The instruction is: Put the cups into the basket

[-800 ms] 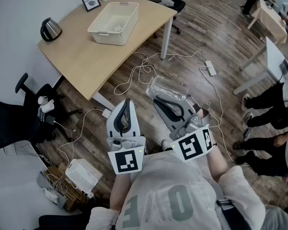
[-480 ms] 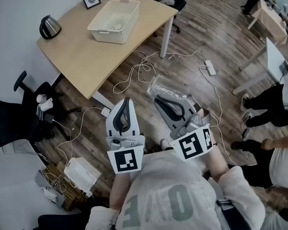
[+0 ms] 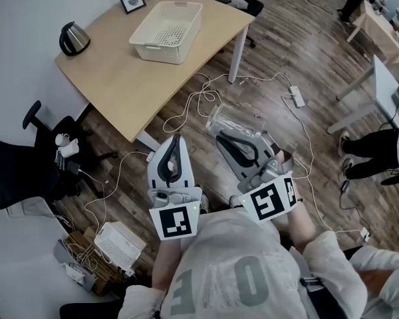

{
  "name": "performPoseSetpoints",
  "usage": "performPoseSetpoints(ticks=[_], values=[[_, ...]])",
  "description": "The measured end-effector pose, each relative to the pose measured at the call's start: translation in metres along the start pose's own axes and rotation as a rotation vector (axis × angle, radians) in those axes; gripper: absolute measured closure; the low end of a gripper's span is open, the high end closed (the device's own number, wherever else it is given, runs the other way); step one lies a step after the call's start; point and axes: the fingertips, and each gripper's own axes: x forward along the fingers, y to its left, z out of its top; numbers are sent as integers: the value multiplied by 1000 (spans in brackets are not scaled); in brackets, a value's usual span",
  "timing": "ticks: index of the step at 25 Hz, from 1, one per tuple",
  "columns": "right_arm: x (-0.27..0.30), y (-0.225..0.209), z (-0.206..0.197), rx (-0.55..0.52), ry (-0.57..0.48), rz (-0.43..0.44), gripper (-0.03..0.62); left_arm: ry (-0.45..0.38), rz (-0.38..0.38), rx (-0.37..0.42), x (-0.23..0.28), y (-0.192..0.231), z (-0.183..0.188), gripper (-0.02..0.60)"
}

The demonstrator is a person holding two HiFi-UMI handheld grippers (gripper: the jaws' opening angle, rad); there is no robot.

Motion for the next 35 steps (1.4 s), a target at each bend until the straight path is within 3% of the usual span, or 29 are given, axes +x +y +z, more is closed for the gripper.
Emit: performPoseSetpoints(ticks=[12,18,24,29,35], values=[[62,6,29,-40,45,-60,563,-12,-39,-2,8,76,-10,572],[78,0,21,-7,76,-63,563,31,-59,9,25,87,-30,572],[102,-32,-4,6,79,-46,563,49,-56,20,69,85,-39,572],[124,-70,-23,20,38,-2,563,44,-19,-9,118,78,-39,572],[155,-124,-49,7,-8,56,563,40,38,18,182,68,-41,572]])
